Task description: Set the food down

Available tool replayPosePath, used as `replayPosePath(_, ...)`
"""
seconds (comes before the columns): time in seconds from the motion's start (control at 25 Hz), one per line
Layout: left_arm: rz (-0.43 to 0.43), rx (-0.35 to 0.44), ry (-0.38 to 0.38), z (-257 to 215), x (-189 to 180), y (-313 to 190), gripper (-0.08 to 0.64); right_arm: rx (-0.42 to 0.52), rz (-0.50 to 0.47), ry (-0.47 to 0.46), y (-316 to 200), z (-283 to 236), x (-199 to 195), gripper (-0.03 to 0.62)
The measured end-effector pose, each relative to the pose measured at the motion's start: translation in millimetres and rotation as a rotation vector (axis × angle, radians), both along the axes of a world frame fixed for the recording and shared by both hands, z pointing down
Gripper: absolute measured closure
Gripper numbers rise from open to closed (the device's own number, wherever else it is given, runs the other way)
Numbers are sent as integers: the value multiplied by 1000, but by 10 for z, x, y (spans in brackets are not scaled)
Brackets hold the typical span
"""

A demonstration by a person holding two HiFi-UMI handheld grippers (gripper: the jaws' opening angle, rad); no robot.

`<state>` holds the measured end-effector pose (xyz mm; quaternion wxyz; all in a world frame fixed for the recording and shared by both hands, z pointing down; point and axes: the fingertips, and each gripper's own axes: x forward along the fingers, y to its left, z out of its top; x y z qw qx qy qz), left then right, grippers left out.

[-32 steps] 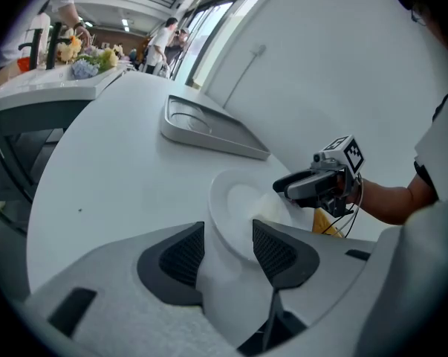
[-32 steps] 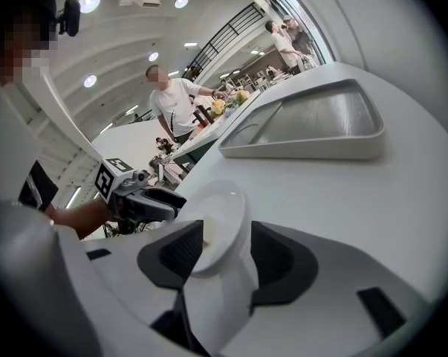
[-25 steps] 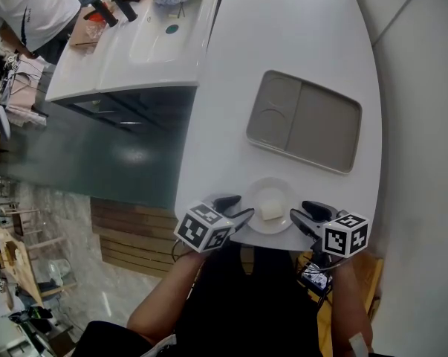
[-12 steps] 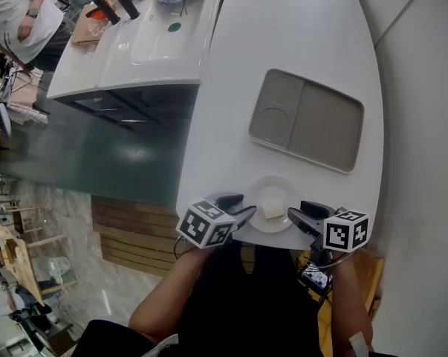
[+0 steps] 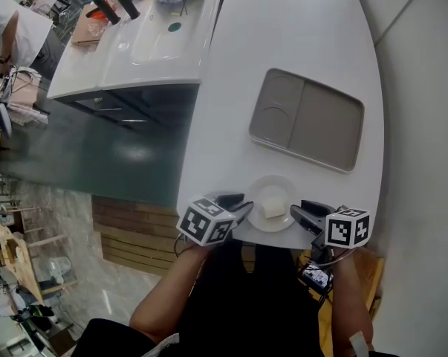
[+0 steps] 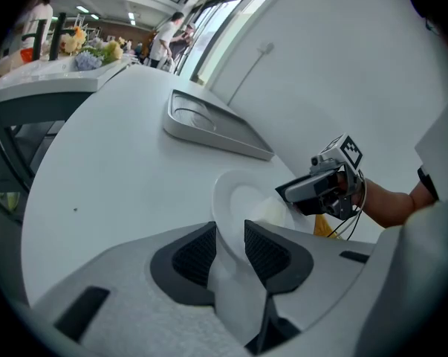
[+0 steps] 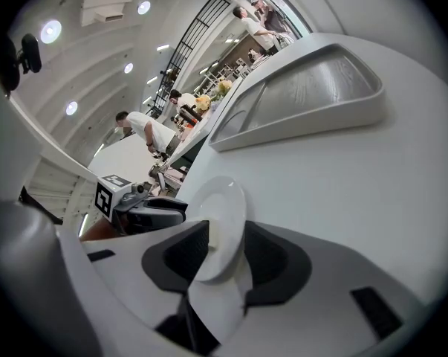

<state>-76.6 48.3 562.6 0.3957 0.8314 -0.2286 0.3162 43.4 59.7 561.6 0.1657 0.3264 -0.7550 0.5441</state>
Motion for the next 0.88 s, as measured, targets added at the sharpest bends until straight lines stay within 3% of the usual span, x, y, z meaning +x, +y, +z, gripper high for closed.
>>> replayPosePath(0.44, 0, -8, -20, 29, -28, -26, 485, -27, 18, 40, -19, 62, 54, 513)
replayPosePath(0.88, 2, -35, -28, 61, -3, -23, 489, -82, 74, 12, -50, 125, 112, 554)
